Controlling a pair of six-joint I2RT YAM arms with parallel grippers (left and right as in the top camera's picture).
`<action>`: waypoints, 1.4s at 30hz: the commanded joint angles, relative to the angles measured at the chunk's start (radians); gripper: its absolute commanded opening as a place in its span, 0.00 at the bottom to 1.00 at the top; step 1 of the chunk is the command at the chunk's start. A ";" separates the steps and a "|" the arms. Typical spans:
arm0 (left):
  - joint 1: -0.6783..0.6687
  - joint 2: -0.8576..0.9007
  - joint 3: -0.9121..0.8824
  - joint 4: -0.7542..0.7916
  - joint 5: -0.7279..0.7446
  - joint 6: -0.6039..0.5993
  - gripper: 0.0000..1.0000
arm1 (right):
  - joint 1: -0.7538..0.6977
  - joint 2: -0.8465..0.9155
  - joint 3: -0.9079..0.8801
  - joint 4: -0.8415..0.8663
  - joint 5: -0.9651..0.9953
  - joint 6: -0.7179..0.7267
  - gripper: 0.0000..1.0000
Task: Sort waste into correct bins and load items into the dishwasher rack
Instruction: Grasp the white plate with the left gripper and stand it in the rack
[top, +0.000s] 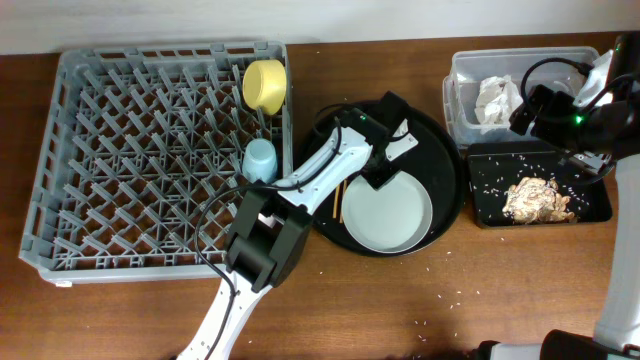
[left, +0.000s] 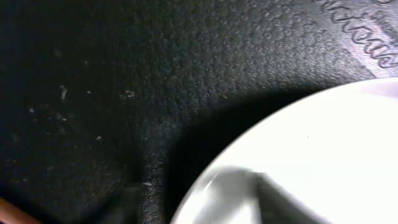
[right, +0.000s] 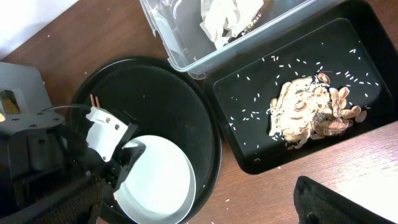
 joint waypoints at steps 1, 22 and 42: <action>-0.002 0.031 0.005 -0.006 0.007 0.011 0.01 | -0.007 0.003 0.005 0.000 0.009 0.007 0.98; 0.507 -0.274 0.166 -0.008 -0.990 -0.315 0.01 | -0.007 0.003 0.005 0.000 0.009 0.007 0.98; 0.467 -0.271 0.027 0.055 -1.081 -0.315 0.41 | -0.007 0.003 0.005 0.000 0.009 0.007 0.98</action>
